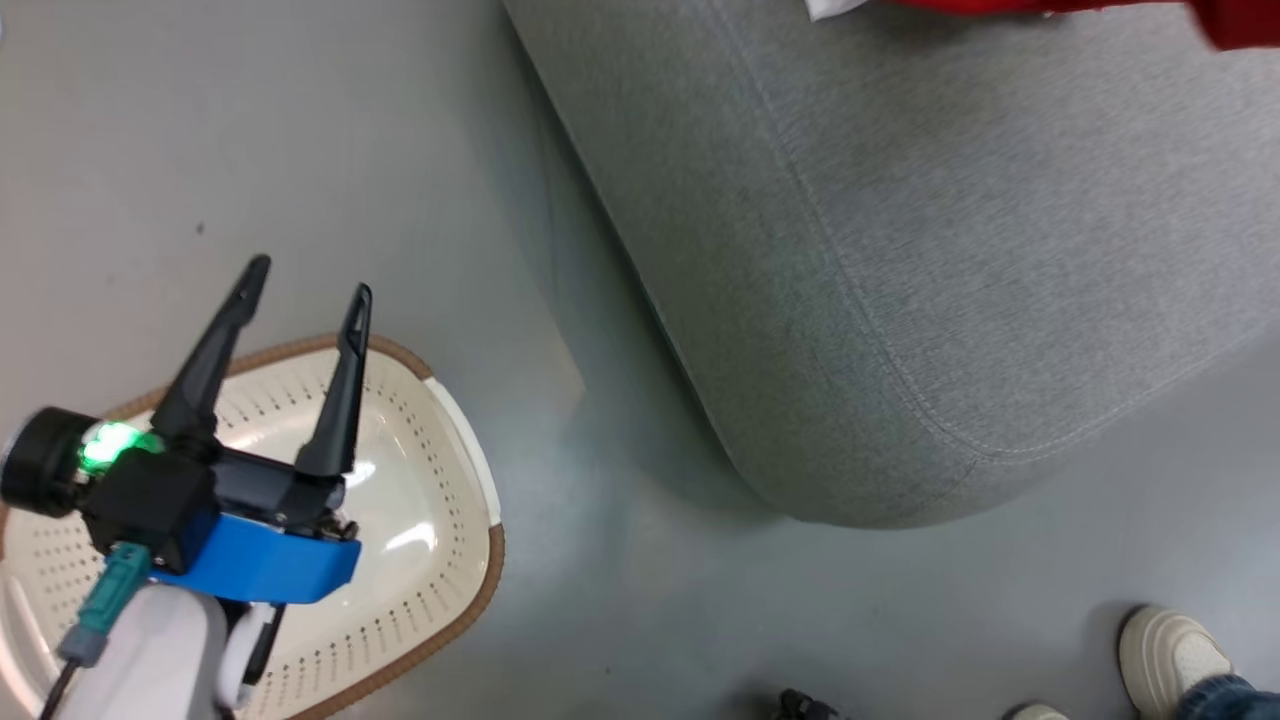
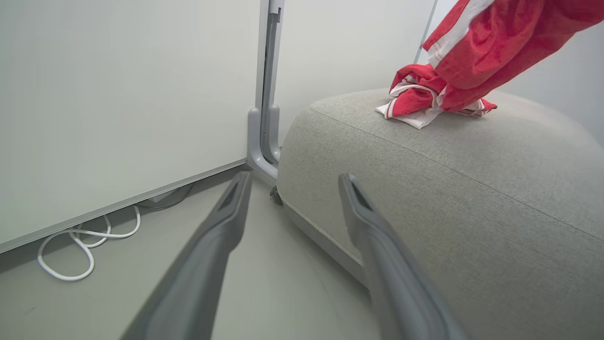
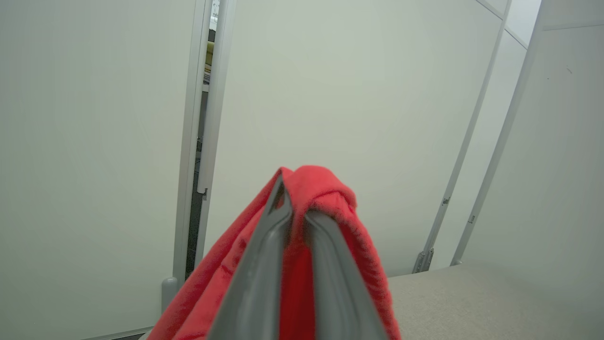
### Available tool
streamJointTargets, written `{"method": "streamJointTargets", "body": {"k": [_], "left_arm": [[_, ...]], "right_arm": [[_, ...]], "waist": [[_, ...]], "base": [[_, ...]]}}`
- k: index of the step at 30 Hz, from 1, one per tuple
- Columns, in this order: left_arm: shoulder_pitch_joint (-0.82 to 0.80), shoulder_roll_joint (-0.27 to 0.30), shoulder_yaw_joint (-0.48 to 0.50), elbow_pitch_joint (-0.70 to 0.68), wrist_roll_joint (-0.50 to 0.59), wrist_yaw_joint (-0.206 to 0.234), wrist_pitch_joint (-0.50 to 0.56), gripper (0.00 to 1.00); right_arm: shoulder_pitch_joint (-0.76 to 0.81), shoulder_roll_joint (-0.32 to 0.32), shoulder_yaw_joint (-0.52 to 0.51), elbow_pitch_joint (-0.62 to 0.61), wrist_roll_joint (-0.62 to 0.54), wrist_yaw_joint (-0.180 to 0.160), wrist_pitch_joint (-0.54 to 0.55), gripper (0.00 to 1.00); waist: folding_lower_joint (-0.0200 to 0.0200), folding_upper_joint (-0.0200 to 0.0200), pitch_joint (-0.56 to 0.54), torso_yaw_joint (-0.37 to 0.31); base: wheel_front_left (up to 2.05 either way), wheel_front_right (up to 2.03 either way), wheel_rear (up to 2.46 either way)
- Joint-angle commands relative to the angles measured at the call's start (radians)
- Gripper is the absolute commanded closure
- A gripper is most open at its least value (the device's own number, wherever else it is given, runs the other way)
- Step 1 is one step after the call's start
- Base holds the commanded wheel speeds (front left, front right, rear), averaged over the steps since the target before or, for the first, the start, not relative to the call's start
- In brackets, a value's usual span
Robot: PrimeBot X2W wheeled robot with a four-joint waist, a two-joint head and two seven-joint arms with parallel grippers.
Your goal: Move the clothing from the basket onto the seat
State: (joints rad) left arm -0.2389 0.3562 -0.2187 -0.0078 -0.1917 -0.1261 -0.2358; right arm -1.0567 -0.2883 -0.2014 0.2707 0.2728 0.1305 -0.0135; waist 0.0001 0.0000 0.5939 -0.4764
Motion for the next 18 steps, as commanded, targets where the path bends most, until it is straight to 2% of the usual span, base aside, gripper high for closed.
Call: {"method": "streamJointTargets", "body": {"k": [1, 4, 10, 18], "left_arm": [[-0.024, 0.012, 0.007, -0.017, 0.007, -0.005, 0.005, 0.00], [-0.037, 0.030, 0.014, -0.065, 0.009, -0.003, 0.027, 0.00], [-0.060, 0.054, 0.012, -0.146, 0.018, 0.000, 0.064, 0.00], [-0.077, 0.058, -0.007, -0.151, 0.020, 0.002, 0.070, 0.00]], "right_arm": [[-0.026, -0.003, -0.013, 0.020, -0.011, 0.001, -0.012, 1.00], [-0.081, -0.017, -0.058, 0.109, -0.030, 0.001, -0.035, 1.00], [-0.114, -0.006, -0.075, 0.302, -0.082, 0.000, -0.094, 1.00], [-0.119, 0.037, -0.097, 0.534, -0.160, 0.001, -0.170, 1.00]], "waist": [[-0.0001, 0.0000, 0.056, 0.003], [-0.0001, 0.0000, 0.101, 0.008], [-0.0001, 0.0000, 0.174, 0.019], [-0.0001, 0.0000, 0.196, 0.040]], "base": [[0.00, 0.00, 0.00], [0.00, 0.00, 0.00], [0.00, 0.00, 0.00], [0.00, 0.00, 0.00]]}}
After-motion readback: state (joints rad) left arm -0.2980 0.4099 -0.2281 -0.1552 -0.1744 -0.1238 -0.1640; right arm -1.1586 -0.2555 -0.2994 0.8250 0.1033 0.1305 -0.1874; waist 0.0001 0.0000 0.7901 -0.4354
